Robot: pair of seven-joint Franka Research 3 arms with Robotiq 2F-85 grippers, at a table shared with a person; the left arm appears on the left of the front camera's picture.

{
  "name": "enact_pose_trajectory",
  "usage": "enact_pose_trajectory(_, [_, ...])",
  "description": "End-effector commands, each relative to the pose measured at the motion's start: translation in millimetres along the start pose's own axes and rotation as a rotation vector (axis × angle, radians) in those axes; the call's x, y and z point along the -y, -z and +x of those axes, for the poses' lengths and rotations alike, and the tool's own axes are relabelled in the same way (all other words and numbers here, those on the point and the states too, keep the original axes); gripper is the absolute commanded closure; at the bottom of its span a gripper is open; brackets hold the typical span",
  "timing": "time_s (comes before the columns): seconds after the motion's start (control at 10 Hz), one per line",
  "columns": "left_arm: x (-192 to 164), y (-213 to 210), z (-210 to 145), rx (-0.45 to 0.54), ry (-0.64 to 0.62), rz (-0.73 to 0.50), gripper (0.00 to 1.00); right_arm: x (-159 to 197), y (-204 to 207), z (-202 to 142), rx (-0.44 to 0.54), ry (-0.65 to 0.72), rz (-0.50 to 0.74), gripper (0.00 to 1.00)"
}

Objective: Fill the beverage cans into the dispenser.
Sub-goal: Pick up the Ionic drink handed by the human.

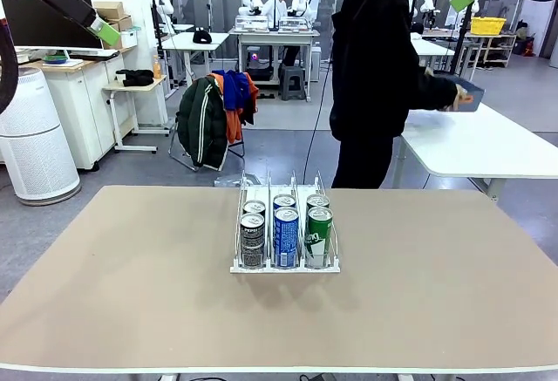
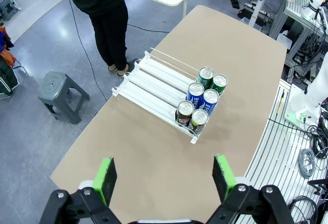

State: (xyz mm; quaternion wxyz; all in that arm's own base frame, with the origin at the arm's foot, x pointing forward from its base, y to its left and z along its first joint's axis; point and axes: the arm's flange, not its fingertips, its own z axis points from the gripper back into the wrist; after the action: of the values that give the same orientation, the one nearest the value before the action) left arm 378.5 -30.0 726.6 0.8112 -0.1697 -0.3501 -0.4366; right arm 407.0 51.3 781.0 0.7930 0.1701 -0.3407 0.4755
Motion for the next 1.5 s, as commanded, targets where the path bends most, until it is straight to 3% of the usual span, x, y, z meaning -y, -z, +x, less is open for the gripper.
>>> enact_pose_trajectory(0.0, [0.8,0.4,0.2,-0.001,0.003,-0.003,0.0,-0.1,1.0,0.7,0.006,0.001,0.009,0.0])
enact_pose_trajectory(1.4, [0.8,0.4,0.2,-0.001,0.003,-0.003,0.0,-0.1,1.0,0.7,0.006,0.001,0.009,0.0])
